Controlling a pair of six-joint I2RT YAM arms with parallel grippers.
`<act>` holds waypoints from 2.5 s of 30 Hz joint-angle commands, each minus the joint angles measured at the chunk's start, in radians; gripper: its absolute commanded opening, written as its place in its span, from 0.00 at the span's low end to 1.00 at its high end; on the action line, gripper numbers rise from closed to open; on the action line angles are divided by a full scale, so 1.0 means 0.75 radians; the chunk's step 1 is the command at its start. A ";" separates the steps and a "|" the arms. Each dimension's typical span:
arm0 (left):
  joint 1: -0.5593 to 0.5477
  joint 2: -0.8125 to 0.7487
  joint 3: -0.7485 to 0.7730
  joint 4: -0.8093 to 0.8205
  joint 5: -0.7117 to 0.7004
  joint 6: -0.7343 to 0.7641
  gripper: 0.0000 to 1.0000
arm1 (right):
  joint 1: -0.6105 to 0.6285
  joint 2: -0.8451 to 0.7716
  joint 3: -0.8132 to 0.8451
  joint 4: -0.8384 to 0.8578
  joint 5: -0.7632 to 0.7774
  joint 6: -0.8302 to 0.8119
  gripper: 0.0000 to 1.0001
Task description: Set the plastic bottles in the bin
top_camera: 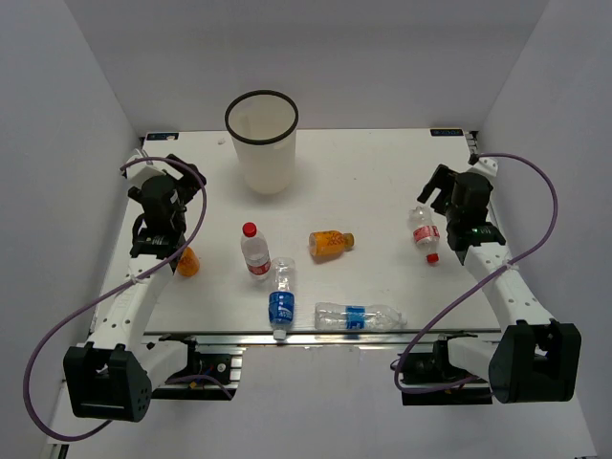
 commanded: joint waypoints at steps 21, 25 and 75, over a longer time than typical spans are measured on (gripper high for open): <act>-0.003 -0.102 0.023 -0.158 0.033 0.008 0.98 | -0.002 0.571 0.078 -0.115 -0.020 -0.171 0.89; -0.003 -0.098 0.019 -0.182 0.015 0.012 0.98 | 0.000 0.639 0.091 -0.111 -0.014 -0.171 0.87; -0.001 0.023 0.025 -0.310 -0.030 -0.078 0.98 | 0.757 1.750 1.991 1.243 -0.489 -0.300 0.58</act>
